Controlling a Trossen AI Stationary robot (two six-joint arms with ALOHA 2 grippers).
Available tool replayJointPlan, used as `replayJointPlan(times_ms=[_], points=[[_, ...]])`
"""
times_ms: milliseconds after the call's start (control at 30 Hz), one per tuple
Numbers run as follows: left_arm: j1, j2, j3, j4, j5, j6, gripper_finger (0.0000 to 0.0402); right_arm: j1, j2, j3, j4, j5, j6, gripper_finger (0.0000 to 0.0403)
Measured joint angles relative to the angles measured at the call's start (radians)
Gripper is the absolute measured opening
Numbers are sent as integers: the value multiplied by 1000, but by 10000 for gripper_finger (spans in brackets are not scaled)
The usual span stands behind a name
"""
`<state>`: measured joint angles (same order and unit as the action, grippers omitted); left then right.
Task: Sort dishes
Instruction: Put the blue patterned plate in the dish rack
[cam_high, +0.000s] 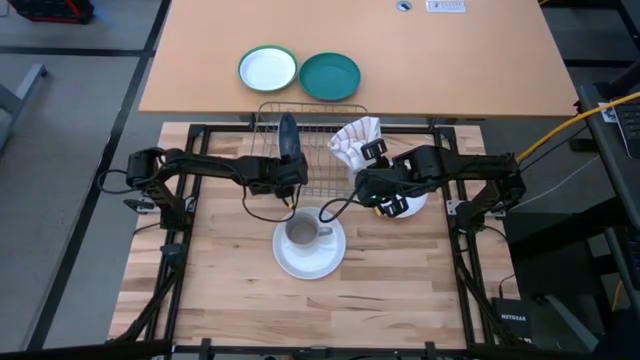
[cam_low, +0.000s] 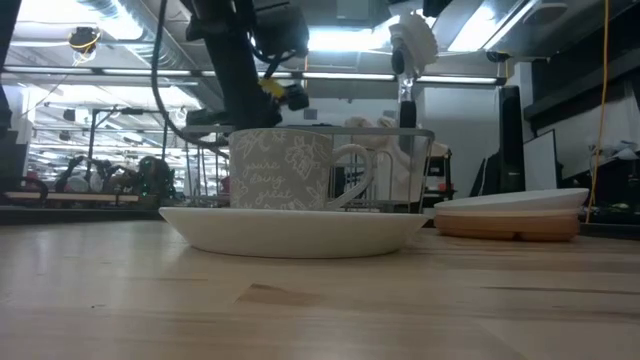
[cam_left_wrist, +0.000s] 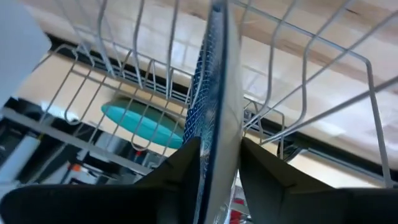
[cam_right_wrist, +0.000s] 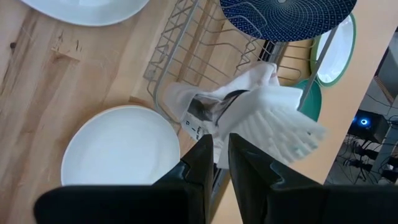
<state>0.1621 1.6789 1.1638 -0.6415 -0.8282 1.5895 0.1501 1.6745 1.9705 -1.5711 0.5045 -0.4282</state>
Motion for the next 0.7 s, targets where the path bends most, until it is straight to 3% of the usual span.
replayJointPlan(times_ms=[333, 533, 700], points=[[-26, -3, 0, 11, -72, -165, 155, 0, 0, 0, 0, -1, 0, 56], [-51, -4, 0, 10, -110, -173, 176, 0, 0, 0, 0, -18, 0, 56], [-66, -4, 0, 7, -203, -186, 179, 0, 0, 0, 0, -19, 0, 56]])
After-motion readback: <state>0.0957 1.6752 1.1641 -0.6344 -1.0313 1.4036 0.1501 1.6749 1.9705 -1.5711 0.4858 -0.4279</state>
